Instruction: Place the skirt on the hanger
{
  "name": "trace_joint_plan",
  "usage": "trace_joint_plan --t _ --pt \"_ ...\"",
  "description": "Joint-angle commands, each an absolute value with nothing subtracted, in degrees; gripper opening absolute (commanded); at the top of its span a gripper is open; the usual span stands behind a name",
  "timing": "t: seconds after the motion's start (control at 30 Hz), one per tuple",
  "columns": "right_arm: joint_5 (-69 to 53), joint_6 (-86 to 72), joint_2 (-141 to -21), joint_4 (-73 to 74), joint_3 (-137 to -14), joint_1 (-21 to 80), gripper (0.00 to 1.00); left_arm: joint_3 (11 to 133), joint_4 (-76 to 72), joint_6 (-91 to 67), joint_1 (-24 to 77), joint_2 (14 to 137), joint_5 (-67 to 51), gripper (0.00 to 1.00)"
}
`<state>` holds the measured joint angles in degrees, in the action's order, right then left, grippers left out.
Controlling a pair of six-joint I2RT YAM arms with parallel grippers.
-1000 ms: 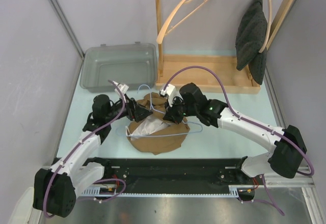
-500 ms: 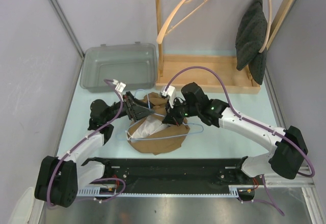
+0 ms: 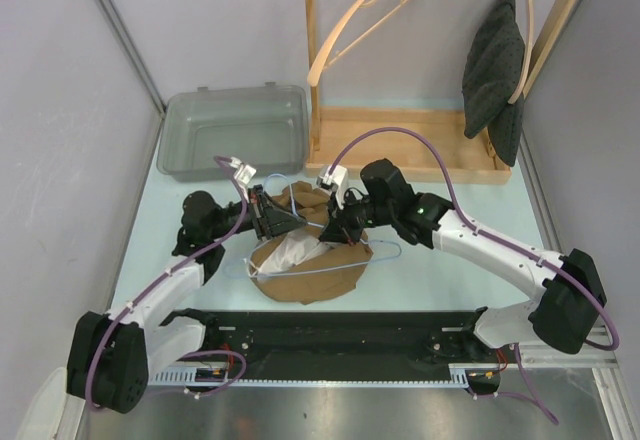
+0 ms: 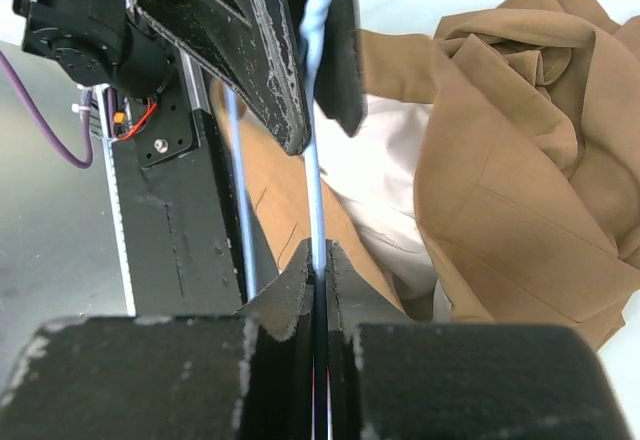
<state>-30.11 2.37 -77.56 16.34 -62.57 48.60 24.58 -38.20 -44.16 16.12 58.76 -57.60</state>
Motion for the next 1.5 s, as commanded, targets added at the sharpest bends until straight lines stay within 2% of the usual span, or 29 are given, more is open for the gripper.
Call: trace_joint_plan --t 0.0,0.07,0.17,0.2,0.23,0.27,0.37,0.43,0.53,0.63,0.87,1.0,1.17,1.47 --pt "-33.05 0.53 -77.08 10.72 -63.02 48.87 0.00 27.42 -33.84 -38.32 16.87 56.69 -55.20 0.10" --pt "-32.61 0.26 -77.34 10.81 -63.02 48.87 0.00 27.77 -31.73 -36.74 16.87 55.47 -53.19 0.00" --pt "-29.81 -1.75 -77.87 11.42 -63.02 48.78 0.00 28.74 -27.61 -33.93 16.87 54.23 -50.20 0.00" --pt "-28.75 -2.37 -77.87 11.69 -63.10 48.78 0.05 29.44 -24.73 -33.06 16.87 53.45 -47.92 0.00" --pt "-27.70 -2.81 -77.78 11.86 -63.02 48.69 0.14 29.70 -23.48 -31.13 16.87 52.92 -46.86 0.00" --pt "-25.34 -3.68 -77.35 12.39 -63.02 48.52 0.32 29.97 -22.51 -30.33 16.87 52.39 -45.63 0.00" --pt "-19.72 -5.61 -76.64 13.01 -63.02 47.99 0.55 30.06 -19.52 -28.22 16.87 50.19 -40.53 0.00" --pt "-16.80 -6.85 -74.80 13.62 -63.02 47.38 0.62 30.41 -17.76 -26.82 16.79 48.87 -37.19 0.00" --pt "-9.51 -9.84 -71.73 18.17 -63.02 45.97 0.68 30.85 -16.18 -25.93 16.87 47.38 -33.06 0.00" --pt "-2.58 -12.12 -69.61 25.10 -63.02 45.09 0.69 30.94 -15.56 -25.58 16.87 45.97 -29.55 0.00" --pt "-0.52 -18.19 -67.50 37.61 -63.02 45.88 0.69 31.64 -14.94 -24.08 16.87 45.00 -25.93 0.00" --pt "-1.49 -19.95 -69.69 37.88 -63.02 47.55 0.69 32.08 -15.64 -24.08 16.87 45.61 -26.80 0.00" --pt "-1.76 -21.53 -75.49 34.02 -63.10 48.16 0.62 32.61 -16.35 -24.08 16.87 46.14 -28.21 0.00" --pt "5.27 -25.39 -80.42 29.53 -63.02 46.85 0.53 32.08 -16.44 -23.99 16.87 45.88 -27.25 0.00"
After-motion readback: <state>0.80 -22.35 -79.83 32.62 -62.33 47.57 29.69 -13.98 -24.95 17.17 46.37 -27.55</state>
